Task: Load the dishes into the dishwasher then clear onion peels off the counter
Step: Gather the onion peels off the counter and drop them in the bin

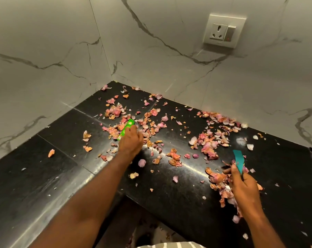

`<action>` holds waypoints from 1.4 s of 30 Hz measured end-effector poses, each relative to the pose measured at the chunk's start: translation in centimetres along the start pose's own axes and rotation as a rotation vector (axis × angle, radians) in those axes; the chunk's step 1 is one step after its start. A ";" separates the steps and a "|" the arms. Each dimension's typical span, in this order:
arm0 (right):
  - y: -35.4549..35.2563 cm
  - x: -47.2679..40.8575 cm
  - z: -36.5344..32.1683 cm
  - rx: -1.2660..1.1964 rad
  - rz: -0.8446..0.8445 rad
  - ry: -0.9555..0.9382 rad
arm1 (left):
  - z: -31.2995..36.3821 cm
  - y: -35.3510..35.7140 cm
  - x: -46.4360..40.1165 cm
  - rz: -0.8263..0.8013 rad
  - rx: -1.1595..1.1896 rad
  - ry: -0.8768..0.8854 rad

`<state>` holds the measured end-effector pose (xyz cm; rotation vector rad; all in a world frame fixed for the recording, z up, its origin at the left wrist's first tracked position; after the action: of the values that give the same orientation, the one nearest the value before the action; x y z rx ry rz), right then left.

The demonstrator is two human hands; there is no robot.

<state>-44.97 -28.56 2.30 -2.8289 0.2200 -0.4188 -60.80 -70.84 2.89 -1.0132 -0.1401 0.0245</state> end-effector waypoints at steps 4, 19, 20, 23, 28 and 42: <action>-0.2 1.0 -0.1 -0.018 0.008 0.021 | -2.6 2.1 -1.7 -0.365 -0.432 -0.071; 0.4 1.1 -0.3 -0.065 0.027 -0.013 | -3.2 -2.4 -2.6 -0.017 0.179 -0.100; 0.4 1.2 -0.3 -0.068 0.023 -0.012 | -3.6 -3.3 -2.5 0.030 0.255 -0.132; 0.3 1.4 -0.2 -0.082 0.027 0.007 | -5.4 -4.9 -2.7 0.071 0.371 -0.296; 0.3 1.6 -0.5 -0.093 0.022 -0.004 | -7.1 -5.5 -2.7 0.045 0.297 -0.391; -0.5 1.6 -0.3 -0.101 0.014 0.002 | -7.6 -2.9 -1.8 -0.101 -0.150 -0.429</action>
<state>-43.46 -28.42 3.15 -2.9242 0.2692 -0.4188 -61.75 -78.95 1.19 -1.1386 -0.5920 0.1414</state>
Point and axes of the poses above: each hand's wrist, its own x-axis away from the middle knuckle, its own y-axis out of the palm, z = x × y, the point moved 10 cm from there along -x, towards the middle knuckle, and after that the axes turned 13 degrees about -z, right-handed, at the moved point
